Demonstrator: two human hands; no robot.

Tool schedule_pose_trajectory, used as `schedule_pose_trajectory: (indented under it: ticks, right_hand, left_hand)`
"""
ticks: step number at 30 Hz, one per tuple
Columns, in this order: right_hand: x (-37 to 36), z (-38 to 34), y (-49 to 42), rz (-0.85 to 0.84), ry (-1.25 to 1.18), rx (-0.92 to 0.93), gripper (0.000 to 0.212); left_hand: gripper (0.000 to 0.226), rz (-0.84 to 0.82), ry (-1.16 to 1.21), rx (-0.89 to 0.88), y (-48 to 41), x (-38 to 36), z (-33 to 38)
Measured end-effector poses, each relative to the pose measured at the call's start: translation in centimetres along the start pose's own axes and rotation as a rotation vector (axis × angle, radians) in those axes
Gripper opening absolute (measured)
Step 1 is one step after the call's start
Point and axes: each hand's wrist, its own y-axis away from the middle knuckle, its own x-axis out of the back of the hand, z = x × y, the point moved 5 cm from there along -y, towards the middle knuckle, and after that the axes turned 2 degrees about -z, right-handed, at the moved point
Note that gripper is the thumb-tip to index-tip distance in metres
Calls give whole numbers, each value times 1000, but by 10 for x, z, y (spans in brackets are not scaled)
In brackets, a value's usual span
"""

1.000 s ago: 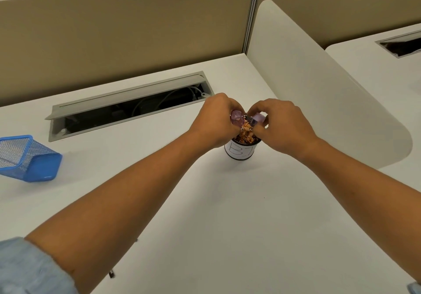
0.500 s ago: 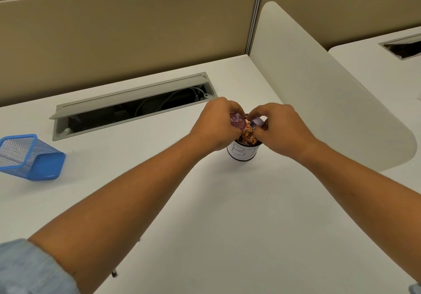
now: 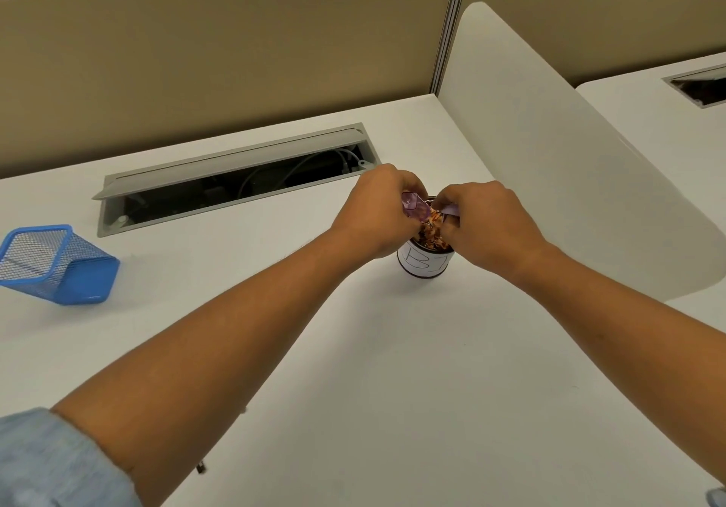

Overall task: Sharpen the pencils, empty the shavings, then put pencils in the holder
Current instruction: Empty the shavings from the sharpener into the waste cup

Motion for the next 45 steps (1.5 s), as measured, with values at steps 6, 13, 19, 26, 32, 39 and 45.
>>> schedule_pose_trajectory:
  ticks: [6,13,19,26,32,39,45]
  right_hand:
    - [4,-4,-1,0,-22,14,25]
    - [8,-7,-1,-45,-34,8,40]
    - [20,-13,4,50,-86,38,30]
    - [17,-5,11,60,-121,-17,21]
    - [12,11,13,57,-383,-182,15]
    - [17,-7,39,-6,-996,-287,23]
    - [30,-57,81,-98,-1209,-159,27]
  left_hand:
    - [26,0,-1,-3,-1,1,-1]
    - [29,-12,13,20,0,1,-1]
    - [28,7,30,22,1,4,-1]
    - [27,19,31,45,7,4,-6]
    - [28,33,84,84,16,6,-18]
    - [25,67,313,112,45,20,-31]
    - [25,108,509,94,108,50,-39]
